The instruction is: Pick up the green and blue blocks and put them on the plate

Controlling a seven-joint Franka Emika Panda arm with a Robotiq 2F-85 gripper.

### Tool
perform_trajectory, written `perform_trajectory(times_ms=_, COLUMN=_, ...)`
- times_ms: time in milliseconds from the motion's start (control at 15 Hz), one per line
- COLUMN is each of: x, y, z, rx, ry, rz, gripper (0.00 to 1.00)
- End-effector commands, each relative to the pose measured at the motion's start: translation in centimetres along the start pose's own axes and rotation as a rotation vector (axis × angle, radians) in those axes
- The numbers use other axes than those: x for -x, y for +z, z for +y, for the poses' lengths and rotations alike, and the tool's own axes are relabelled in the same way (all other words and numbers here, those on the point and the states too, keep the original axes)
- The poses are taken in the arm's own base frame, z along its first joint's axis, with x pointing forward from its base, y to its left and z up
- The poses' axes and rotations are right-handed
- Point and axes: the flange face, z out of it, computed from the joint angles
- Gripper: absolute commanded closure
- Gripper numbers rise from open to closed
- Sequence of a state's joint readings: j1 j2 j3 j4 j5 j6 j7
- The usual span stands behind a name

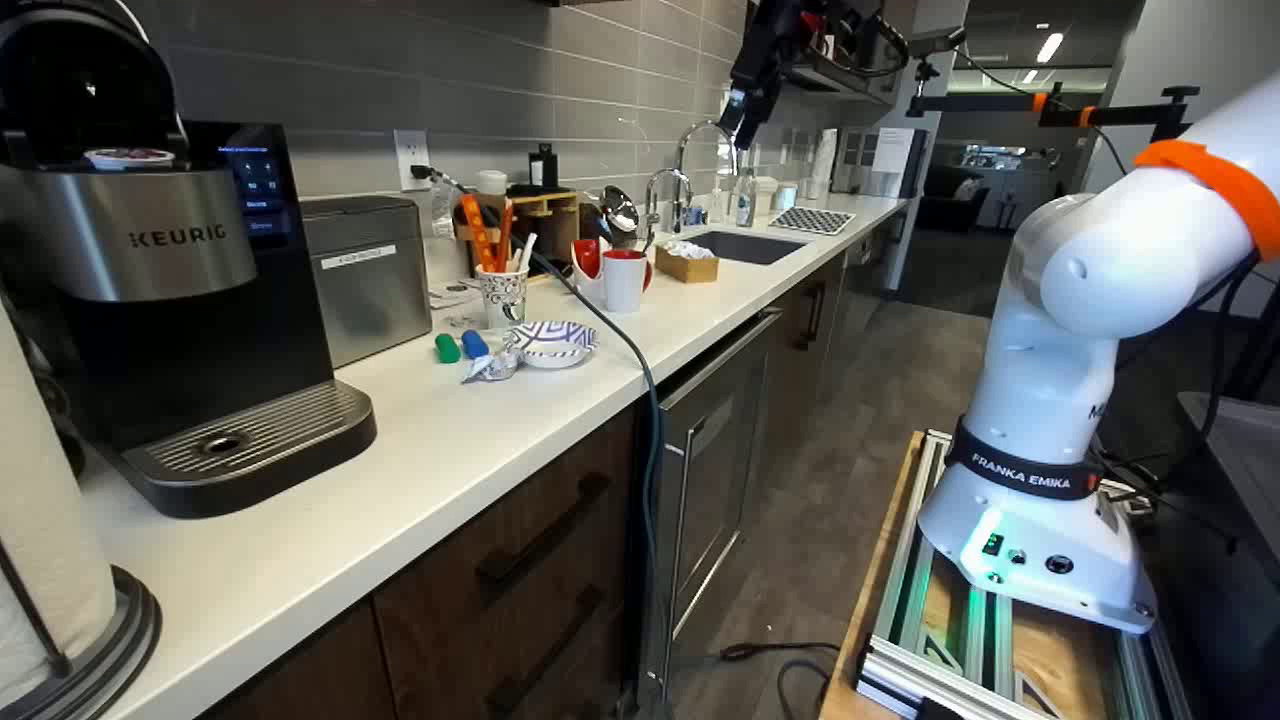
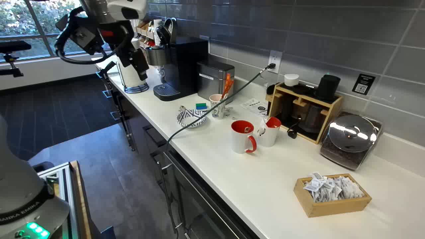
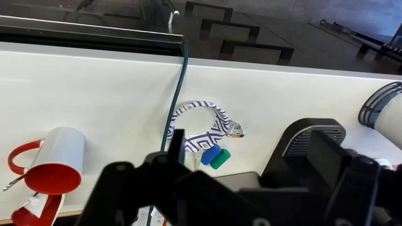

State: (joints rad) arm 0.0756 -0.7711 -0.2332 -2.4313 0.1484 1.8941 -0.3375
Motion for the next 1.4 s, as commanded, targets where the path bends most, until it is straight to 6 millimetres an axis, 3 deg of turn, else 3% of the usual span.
perform_trajectory(times_ms=0, x=0.0, y=0.0, z=0.0, rx=0.000, ry=0.000, rz=0.000, gripper=0.00)
perform_trajectory(times_ms=933, x=0.0, y=0.0, z=0.0, rx=0.000, ry=0.000, rz=0.000, gripper=0.00)
perform_trajectory(times_ms=1333, x=-10.5, y=6.5, z=-1.7, rx=-0.013, ry=0.112, rz=0.092, gripper=0.00)
